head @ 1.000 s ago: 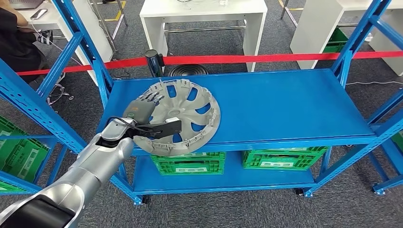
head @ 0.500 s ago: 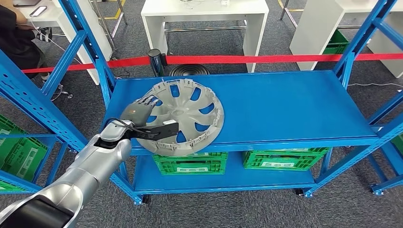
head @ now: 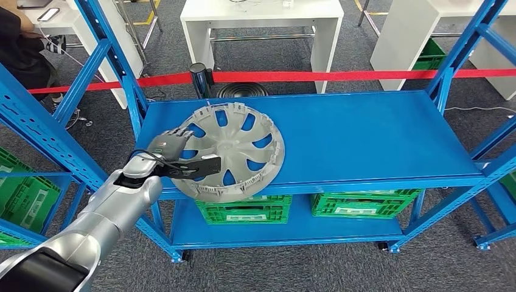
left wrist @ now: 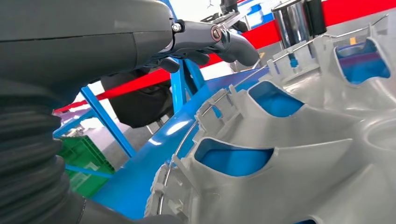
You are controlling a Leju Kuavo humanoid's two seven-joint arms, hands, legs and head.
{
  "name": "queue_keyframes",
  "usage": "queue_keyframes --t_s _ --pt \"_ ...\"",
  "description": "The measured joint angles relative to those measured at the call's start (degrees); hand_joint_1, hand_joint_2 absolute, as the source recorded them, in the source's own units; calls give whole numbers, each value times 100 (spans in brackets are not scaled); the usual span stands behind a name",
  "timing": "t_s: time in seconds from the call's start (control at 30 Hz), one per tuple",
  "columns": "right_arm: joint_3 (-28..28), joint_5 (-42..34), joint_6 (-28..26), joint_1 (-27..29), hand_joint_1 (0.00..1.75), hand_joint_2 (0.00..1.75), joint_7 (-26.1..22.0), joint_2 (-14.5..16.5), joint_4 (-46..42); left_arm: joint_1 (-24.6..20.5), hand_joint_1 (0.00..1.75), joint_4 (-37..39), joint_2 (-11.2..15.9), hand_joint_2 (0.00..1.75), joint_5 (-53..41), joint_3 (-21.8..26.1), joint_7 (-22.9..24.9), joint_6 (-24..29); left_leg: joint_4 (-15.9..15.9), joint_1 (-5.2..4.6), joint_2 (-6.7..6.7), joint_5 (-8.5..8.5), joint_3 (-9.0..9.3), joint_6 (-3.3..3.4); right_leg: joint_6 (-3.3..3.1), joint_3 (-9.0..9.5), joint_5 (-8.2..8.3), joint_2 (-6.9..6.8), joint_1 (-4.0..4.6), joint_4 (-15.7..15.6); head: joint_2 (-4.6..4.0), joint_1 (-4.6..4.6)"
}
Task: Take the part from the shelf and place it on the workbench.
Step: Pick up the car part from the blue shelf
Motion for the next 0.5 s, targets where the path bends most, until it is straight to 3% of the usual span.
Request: queue_keyframes --t_s 0.5 --pt "-27 2 -37 1 0 175 2 0 0 -39 0 1 55 175 157 -34 -49 67 0 -1 0 1 4 -1 0 3 0 0 2 0 0 0"
